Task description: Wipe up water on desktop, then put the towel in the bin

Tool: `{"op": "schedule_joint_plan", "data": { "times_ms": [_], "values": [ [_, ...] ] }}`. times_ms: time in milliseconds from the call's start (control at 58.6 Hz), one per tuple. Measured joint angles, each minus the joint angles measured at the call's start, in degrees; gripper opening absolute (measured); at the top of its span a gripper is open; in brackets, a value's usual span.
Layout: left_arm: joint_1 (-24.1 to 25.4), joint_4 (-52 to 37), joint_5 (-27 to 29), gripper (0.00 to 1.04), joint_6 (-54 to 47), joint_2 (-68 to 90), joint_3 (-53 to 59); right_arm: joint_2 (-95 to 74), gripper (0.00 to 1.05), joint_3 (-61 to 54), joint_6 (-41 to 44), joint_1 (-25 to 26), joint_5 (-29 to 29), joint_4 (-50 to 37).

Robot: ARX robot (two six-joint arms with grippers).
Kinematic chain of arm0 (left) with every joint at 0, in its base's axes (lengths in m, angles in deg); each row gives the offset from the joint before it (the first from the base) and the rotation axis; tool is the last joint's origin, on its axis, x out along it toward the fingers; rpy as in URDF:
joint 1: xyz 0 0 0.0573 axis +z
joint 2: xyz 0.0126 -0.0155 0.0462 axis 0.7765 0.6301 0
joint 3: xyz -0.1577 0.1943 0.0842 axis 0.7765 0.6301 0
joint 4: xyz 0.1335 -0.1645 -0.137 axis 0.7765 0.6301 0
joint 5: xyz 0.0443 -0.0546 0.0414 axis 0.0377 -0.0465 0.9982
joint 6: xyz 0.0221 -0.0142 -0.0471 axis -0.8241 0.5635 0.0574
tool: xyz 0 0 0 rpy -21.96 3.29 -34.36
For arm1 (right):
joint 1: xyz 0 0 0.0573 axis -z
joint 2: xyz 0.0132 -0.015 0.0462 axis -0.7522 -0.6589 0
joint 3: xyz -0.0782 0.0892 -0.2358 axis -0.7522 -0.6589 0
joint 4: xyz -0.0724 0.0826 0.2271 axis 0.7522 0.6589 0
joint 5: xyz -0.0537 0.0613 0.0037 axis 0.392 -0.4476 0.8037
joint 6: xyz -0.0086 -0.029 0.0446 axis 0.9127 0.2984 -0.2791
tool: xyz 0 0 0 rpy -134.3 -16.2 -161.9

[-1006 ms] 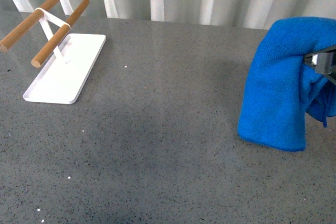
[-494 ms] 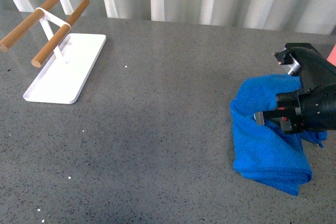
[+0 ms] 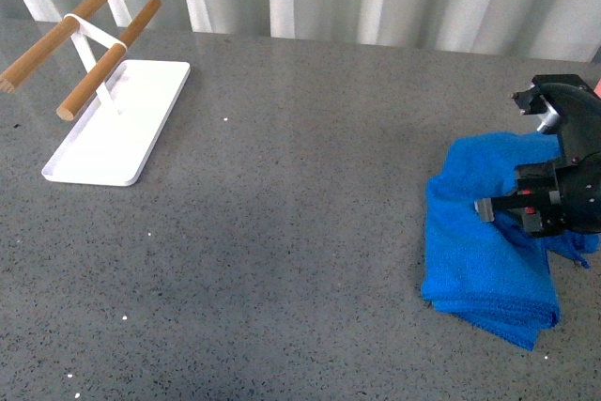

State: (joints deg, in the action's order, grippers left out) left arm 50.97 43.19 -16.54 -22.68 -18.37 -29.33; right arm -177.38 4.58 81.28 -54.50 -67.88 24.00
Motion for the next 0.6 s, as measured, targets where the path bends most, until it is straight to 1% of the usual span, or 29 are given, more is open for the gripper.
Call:
{"op": "schedule_joint_plan", "data": {
  "times_ms": [136, 239, 460, 597],
  "values": [
    [0.0, 0.0, 0.0, 0.98, 0.0, 0.0, 0.0, 0.0, 0.05, 0.7, 1.0, 1.9, 0.7, 0.4],
    [0.0, 0.0, 0.0, 0.98, 0.0, 0.0, 0.0, -2.4, 0.05, 5.0, 1.9, 2.8, 2.4, 1.2],
    [0.0, 0.0, 0.0, 0.98, 0.0, 0.0, 0.0, -8.5, 0.05, 13.6, 2.1, 2.2, 5.2, 3.1],
    [0.0, 0.0, 0.0, 0.98, 0.0, 0.0, 0.0, -12.7, 0.05, 21.1, 2.1, 0.9, 5.4, 4.4]
  ]
}}
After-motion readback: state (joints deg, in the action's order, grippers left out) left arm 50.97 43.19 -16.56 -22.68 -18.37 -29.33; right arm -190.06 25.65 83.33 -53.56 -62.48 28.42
